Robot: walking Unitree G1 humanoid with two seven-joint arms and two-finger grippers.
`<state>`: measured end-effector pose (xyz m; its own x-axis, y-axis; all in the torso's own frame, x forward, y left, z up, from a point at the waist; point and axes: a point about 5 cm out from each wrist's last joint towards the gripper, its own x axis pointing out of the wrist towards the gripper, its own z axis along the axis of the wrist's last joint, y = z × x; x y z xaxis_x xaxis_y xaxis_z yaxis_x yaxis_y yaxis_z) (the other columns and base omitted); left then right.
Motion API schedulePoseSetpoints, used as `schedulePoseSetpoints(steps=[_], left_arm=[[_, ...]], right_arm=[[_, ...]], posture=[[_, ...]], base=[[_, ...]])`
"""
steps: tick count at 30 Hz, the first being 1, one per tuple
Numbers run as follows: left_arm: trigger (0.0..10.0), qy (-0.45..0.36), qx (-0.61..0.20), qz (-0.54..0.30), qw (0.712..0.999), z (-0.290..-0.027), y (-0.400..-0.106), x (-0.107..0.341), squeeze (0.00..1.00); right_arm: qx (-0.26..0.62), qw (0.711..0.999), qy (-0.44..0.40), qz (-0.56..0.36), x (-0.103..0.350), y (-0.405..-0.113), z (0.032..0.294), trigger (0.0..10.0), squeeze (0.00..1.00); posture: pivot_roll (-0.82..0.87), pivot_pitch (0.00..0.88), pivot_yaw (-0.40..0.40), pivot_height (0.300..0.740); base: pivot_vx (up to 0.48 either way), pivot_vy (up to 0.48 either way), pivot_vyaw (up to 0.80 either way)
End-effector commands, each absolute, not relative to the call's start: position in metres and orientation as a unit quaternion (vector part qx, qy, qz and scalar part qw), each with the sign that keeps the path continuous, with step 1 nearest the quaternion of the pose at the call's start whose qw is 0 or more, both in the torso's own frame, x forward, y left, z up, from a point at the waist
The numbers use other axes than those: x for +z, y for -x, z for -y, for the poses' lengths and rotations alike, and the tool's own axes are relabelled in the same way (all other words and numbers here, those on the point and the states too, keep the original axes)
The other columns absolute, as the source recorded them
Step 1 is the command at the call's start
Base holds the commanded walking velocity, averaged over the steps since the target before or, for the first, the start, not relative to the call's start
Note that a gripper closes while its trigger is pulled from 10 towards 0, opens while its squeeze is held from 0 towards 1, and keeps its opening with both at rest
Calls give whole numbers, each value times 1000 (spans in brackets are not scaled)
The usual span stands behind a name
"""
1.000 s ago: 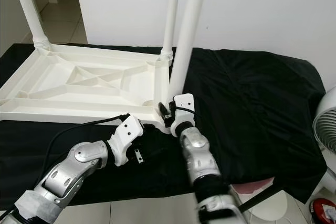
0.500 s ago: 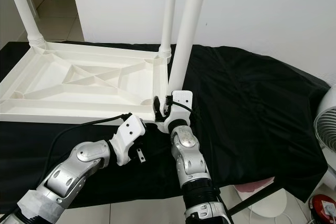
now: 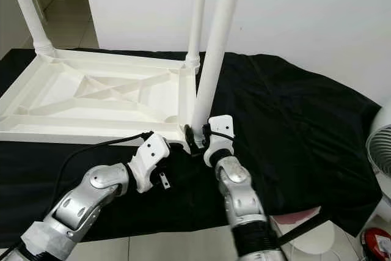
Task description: Building children table
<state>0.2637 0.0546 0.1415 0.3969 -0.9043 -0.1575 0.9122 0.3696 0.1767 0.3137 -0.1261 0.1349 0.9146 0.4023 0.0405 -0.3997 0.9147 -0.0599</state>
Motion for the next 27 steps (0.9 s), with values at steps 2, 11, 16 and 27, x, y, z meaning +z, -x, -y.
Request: schedulePoseSetpoints(steps=[2, 11, 16, 27], left_arm=[[10000, -124, -558, -25, 820, -55, -263, 140, 0], [10000, -126, -559, -23, 819, -54, -265, 141, 0], [10000, -126, -559, -22, 819, -53, -265, 141, 0], [10000, -126, -557, -20, 820, -53, -266, 142, 0]], right_arm=[[238, 970, 37, 38, 139, -313, 134, 10000, 0], [316, 947, 46, 45, 137, -329, 142, 10000, 0], [324, 944, 48, 41, 136, -336, 139, 10000, 0], [375, 924, 70, 11, 124, -345, 123, 0, 0]], posture=[[52, 16, -67, 740], [55, 7, -64, 740], [57, 0, -63, 740], [72, 0, -69, 740]], base=[[0, 0, 0], [0, 0, 0], [0, 0, 0], [0, 0, 0]])
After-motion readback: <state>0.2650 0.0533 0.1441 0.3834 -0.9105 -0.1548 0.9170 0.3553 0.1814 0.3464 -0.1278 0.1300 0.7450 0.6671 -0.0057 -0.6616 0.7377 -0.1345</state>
